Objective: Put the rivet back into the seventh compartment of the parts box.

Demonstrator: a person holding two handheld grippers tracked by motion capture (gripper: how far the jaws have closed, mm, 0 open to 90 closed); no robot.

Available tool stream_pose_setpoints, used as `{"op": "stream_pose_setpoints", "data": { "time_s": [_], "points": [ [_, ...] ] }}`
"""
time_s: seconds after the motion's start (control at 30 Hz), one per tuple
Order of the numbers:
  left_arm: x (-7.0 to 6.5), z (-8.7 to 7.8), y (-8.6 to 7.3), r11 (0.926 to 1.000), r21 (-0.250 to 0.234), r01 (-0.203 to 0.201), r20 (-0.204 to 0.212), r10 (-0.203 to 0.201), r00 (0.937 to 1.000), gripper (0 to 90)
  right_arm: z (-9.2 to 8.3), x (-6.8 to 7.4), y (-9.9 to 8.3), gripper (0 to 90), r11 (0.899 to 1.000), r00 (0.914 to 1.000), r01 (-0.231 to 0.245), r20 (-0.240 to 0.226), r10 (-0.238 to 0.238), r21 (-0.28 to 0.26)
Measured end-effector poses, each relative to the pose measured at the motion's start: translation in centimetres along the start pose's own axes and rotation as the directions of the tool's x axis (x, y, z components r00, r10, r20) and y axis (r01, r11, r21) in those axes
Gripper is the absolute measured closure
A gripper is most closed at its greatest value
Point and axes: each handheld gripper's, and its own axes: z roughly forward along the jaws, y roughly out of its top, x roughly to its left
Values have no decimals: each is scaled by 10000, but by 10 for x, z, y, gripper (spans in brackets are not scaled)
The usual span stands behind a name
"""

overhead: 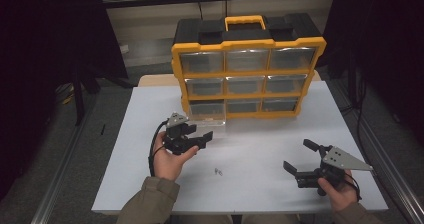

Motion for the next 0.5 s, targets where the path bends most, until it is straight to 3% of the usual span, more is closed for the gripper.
{"op": "stream_pose_setpoints", "data": {
  "time_s": [0.07, 0.17, 0.5],
  "points": [
    [1, -1, -1, 9997, 107, -203, 29, 203, 9998, 288, 0, 0, 0, 0, 10000, 10000, -20, 5, 20, 13],
    [0, 0, -5, 9999, -81, -72, 113, 73, 9999, 260, 0, 0, 0, 0, 10000, 10000, 36, -21, -36, 7],
    [4, -4, -16, 9998, -44, -183, 274, 184, 9995, 213, 0, 0, 0, 0, 10000, 10000, 48, -19, -48, 25]
  ]
}}
